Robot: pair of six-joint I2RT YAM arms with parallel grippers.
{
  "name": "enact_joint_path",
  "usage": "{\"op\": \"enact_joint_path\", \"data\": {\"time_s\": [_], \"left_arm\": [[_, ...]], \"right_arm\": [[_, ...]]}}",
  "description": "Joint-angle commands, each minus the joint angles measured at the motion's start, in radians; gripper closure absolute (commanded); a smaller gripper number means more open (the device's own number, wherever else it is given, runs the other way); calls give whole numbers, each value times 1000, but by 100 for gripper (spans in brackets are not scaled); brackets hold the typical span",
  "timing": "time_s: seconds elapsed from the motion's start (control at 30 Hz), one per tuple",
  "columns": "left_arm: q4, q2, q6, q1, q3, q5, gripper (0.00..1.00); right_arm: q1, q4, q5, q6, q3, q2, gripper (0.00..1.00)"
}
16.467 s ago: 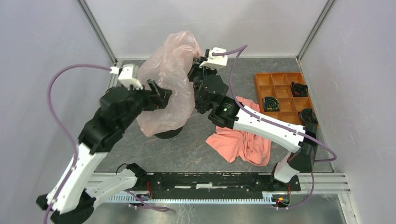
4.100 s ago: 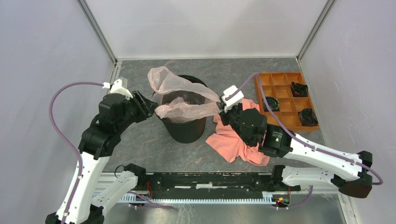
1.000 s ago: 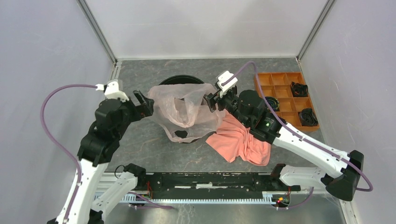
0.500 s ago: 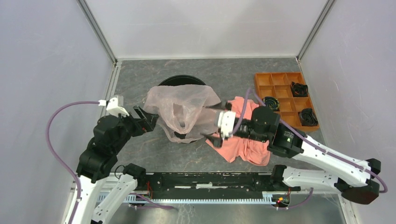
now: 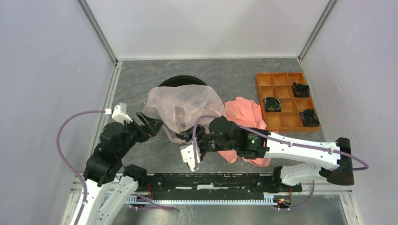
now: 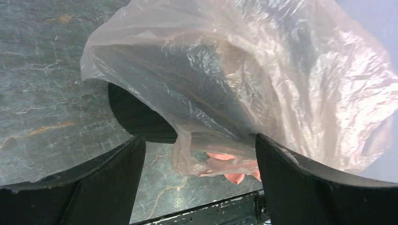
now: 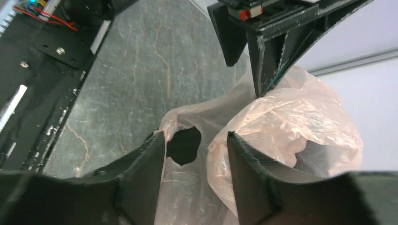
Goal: Put the trash bags into the trash bin
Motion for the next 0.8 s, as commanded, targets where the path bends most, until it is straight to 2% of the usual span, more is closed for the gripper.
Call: {"op": "enact_joint_path", "data": {"time_s": [0.0,0.17,0.2,0.27,0.47,0.5,0.63,0.77], "left_arm": [[78,-22,-70,1,-2,28,8],[59,-57,-73,1,-11,11,7],[57,-59,-74,1,-12,11,7],[61,-63,-83,1,-16,16,6],[105,-51,-74,2,-19,32,4],[114,-41,-72,1,-22,37,4],[141,-21,-62,1,-47,40,5],[146,0,-48,2,-80,20,16]], "right_arm": [[8,94,79,-54,5,-16,49],[7,204,140,-16,-43,-23,57],[8,231,161,-8,-57,-28,56],[8,278,186,1,-87,-37,46],[8,303,223,-4,-119,-28,48],[8,300,229,-4,-115,-22,51],[9,298,292,36,-66,-5,74],[5,343,393,54,-44,-16,95]]}}
